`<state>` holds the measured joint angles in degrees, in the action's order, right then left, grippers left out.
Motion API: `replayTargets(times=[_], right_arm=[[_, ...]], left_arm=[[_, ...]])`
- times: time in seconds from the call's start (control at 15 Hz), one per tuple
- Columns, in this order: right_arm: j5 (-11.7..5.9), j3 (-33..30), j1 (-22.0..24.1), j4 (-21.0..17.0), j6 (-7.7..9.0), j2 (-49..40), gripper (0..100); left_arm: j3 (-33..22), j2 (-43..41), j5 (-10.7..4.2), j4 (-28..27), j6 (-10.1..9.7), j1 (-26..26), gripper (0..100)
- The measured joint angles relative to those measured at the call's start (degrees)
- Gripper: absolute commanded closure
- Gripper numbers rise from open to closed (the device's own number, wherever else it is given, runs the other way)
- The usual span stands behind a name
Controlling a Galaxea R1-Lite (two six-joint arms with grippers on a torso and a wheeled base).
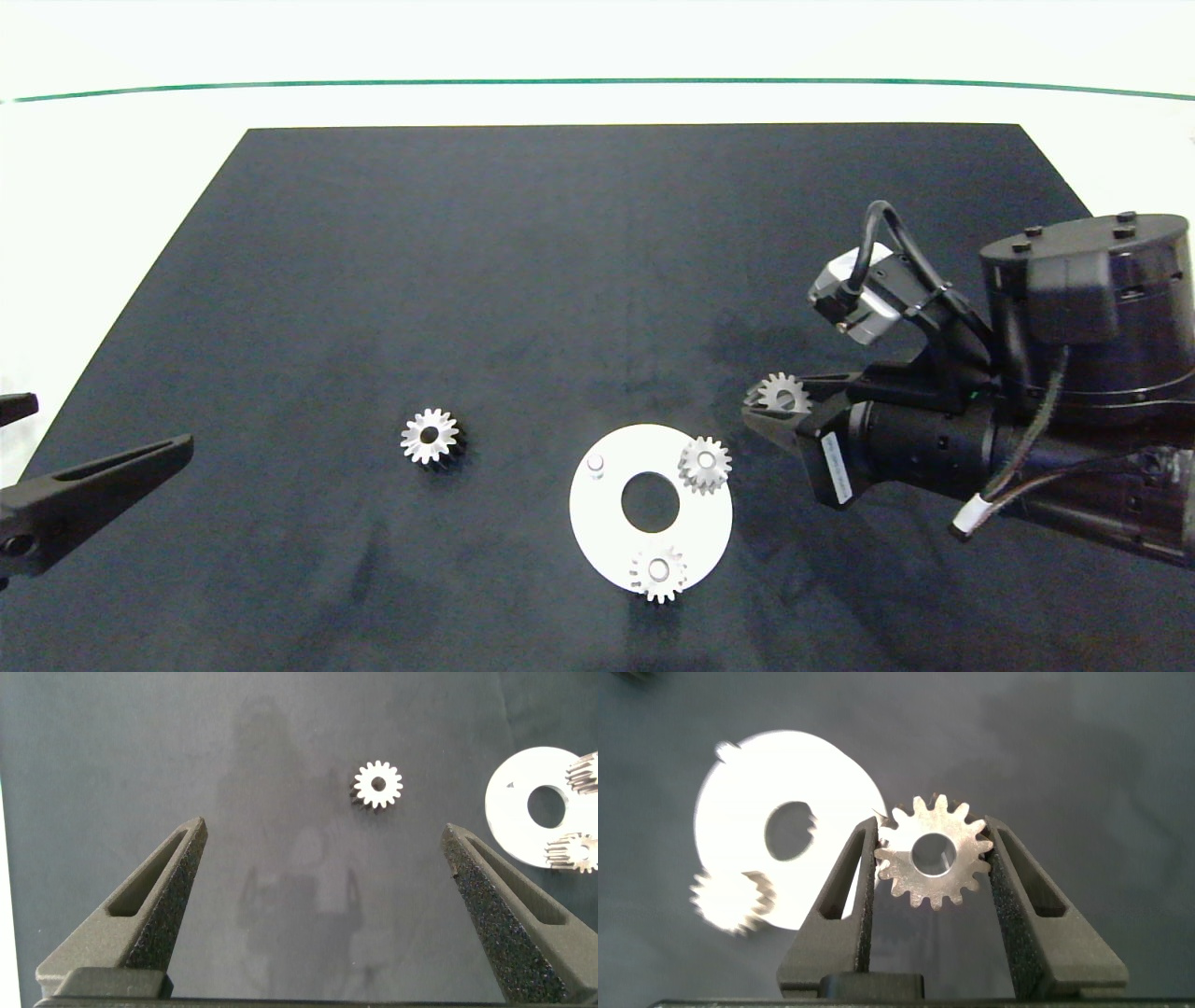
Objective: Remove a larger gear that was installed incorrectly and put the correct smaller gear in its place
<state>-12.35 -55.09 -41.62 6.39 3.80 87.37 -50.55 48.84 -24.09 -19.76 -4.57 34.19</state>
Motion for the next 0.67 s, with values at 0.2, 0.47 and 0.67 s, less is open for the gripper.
replayTargets(times=[0.2,0.47,0.67], right_arm=[[0.0,-5.52,-4.16,-0.24,-1.44,5.51,72],[0.01,-11.67,-8.07,-2.34,-3.04,11.72,72],[0.04,-15.93,-10.72,-6.9,-3.94,14.58,72]], left_arm=[[0.41,-0.96,0.0,0.0,0.13,-0.07,0],[0.43,-1.73,0.0,0.0,0.13,-0.02,0],[0.45,-2.04,-0.02,0.0,0.13,-0.07,0]])
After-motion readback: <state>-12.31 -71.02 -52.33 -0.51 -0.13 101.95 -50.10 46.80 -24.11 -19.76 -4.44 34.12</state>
